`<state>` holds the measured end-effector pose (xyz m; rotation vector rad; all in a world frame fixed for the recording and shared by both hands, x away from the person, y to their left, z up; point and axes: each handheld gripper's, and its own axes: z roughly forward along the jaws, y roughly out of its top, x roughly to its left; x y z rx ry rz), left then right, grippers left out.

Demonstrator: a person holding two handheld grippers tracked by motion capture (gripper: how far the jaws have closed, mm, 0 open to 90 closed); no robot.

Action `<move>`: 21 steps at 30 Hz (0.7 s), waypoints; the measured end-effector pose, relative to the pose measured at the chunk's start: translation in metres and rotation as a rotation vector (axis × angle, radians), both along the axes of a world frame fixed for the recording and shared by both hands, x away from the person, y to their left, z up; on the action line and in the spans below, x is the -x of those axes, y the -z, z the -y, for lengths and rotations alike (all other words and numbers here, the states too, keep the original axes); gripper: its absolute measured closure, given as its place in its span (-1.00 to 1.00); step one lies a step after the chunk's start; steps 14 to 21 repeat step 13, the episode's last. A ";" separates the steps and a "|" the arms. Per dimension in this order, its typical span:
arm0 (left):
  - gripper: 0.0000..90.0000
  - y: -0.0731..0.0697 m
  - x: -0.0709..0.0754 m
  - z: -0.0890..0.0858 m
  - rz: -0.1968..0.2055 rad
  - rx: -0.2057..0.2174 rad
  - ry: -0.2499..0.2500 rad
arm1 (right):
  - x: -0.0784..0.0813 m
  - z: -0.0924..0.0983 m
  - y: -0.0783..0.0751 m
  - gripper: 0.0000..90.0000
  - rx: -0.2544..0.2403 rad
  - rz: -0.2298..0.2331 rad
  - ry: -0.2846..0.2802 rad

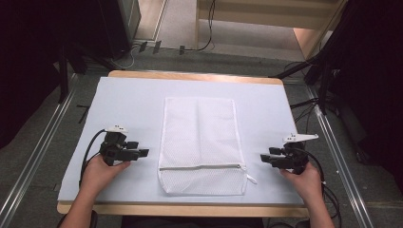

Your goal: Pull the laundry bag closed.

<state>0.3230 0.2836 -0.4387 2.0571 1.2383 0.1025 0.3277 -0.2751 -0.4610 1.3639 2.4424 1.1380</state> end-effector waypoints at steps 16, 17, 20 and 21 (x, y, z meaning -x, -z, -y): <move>-0.39 0.009 -0.004 -0.009 0.067 -0.067 -0.067 | -0.003 -0.008 0.007 -0.36 0.001 0.006 0.002; -0.39 0.009 -0.004 -0.009 0.067 -0.067 -0.067 | -0.003 -0.008 0.007 -0.36 0.001 0.006 0.002; -0.39 0.009 -0.004 -0.009 0.067 -0.067 -0.067 | -0.003 -0.008 0.007 -0.36 0.001 0.006 0.002; -0.39 0.009 -0.004 -0.009 0.067 -0.067 -0.067 | -0.003 -0.008 0.007 -0.36 0.001 0.006 0.002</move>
